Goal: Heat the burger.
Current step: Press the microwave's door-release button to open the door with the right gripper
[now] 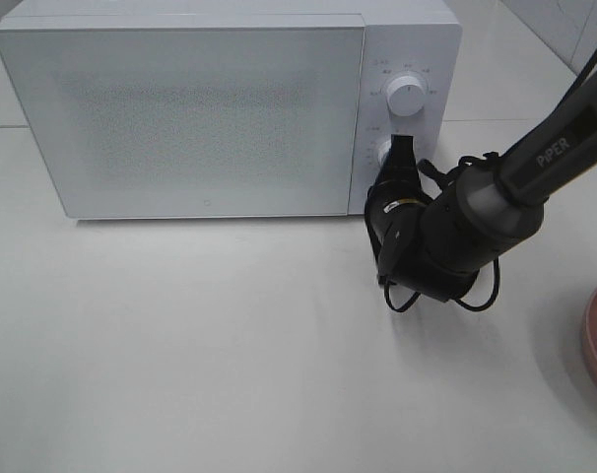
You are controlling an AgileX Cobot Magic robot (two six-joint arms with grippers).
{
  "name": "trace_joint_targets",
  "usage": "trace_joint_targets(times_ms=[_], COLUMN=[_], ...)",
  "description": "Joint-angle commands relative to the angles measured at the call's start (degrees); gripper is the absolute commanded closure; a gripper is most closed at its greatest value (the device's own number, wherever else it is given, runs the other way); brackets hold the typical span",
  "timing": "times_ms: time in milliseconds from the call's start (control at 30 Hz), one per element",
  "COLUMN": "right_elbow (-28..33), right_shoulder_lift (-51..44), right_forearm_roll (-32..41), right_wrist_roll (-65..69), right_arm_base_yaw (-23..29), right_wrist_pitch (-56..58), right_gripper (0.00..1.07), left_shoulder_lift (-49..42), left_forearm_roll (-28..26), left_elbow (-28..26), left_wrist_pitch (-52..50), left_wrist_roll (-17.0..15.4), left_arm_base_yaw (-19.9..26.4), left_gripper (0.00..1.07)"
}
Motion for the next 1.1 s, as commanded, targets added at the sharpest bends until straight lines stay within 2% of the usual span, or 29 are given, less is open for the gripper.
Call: trace_joint_targets(times_ms=[33,133,500,700,1100], right_elbow=[-4.93,-7.39,-7.85,-7.68,-0.86], right_shoulder_lift=[0.0,1.26,1.55,0.8,-4.35], right_forearm_roll=[-4.7,-6.53,-6.3,-4.41,-3.67], right_wrist_roll=[-0.69,-0.69,-1.95,-2.06,-3.84], right_arm_base_yaw=[-1.43,-1.78,-1.78,-1.6,-1.6], right_wrist_pitch=[-13.06,-12.95,-12.61,-6.65,0.17], right_gripper=[1.07,1.07,1.07,1.07,1.07], left_shoulder_lift=[-1.2,-0.86,-0.86,-0.86,-0.86], left_forearm_roll=[-0.11,-0.11,-0.11,-0.11,-0.11], left_elbow=[0.0,0.0,0.0,0.0,0.0], left_wrist_pitch=[-0.8,-0.8,-0.8,-0.8,-0.8], left_wrist_roll=[-0.17,-0.17,-0.17,-0.17,-0.17], left_arm_base_yaw=[-0.11,-0.11,-0.11,-0.11,-0.11], left_gripper=[0.07,0.07,0.07,0.07,0.07])
